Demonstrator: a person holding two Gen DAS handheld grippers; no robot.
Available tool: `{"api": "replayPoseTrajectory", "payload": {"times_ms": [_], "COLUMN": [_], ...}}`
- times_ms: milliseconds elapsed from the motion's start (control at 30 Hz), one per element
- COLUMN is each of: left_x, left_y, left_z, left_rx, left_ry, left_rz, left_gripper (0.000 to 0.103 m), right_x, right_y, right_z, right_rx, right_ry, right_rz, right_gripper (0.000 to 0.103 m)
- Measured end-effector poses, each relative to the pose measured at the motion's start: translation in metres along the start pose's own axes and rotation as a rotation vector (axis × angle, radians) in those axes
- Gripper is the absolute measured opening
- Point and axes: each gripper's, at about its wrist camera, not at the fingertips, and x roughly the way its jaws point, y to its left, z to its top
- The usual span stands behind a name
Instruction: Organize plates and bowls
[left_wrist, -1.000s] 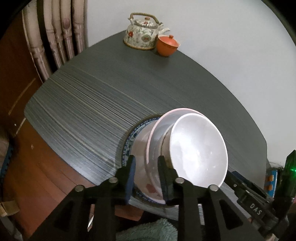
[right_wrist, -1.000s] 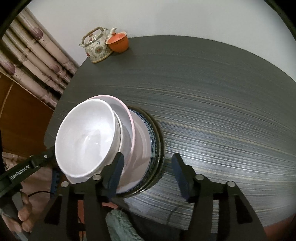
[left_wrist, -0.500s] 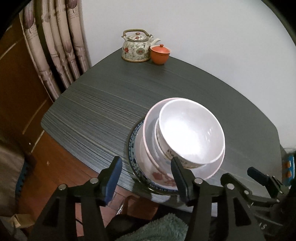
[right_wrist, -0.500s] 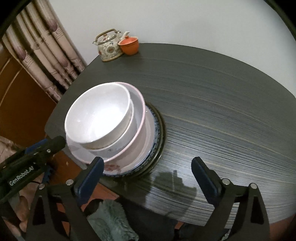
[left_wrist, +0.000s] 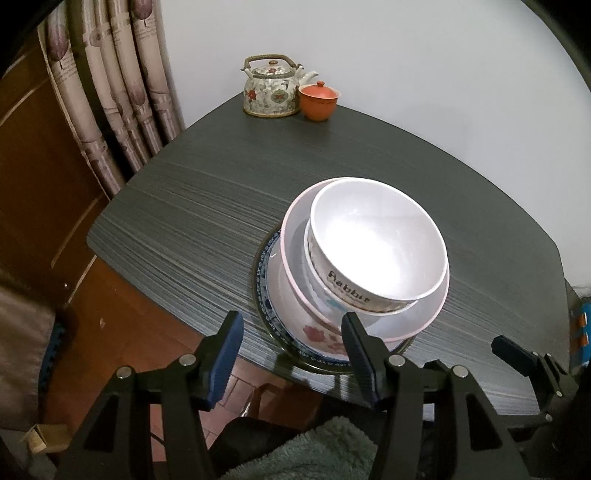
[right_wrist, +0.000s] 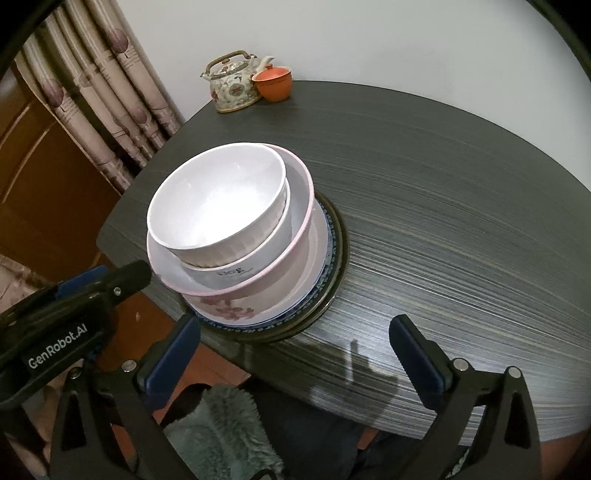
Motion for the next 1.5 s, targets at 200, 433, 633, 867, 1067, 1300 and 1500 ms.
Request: {"api": "replayPoseTrajectory", "payload": {"times_ms": [200, 433, 633, 867, 1067, 1300, 1500], "left_x": [-0.0011, -0.002, -0.0009, 0.0007, 0.0008, -0.0008, -0.0007], "left_y": [-0.0007, -0.0025, -0.0013, -0.0011, -0.0008, -0.0007, -0.002], "left_z": [0.0002, -0.0006, 0.0011, 0.0026, 0.0027, 0.002, 0.0031], "left_rx": [0.001, -0.002, 0.002, 0.002, -0.001, 0.006, 0.012], "left_ry": [-0.002, 0.0, 0.0, 0.007, 0.009, 0.002, 0.005], "left_rz": [-0.002, 0.005, -0.005, -0.01, -0.011, -0.019, -0.025], "left_gripper": [0.057, 0.057, 0.056, 0.056, 0.056, 0.056, 0.056], "right_x": [0.0008, 0.0006, 0.0004, 0.0008, 0.001, 0.0017, 0.0033], "right_y": [0.0013, 0.0034, 0.0051, 0.0071, 0.0074, 0.0075, 0.0086], "right_z": [0.0003, -0.0022, -0.0024, -0.0031, -0.0043, -0.0048, -0.0042], "right_rx": [-0.002, -0.006, -0.004, -0.002, 0.002, 0.006, 0.008], "right_ry": [0.003, 0.01, 0.016, 0.02, 0.023, 0.027, 0.032], "right_rz": [0.001, -0.001, 0.002, 0.003, 0.003, 0.002, 0.002], "right_gripper": [0.102, 0.102, 0.102, 0.102, 0.102, 0.102, 0.102]}}
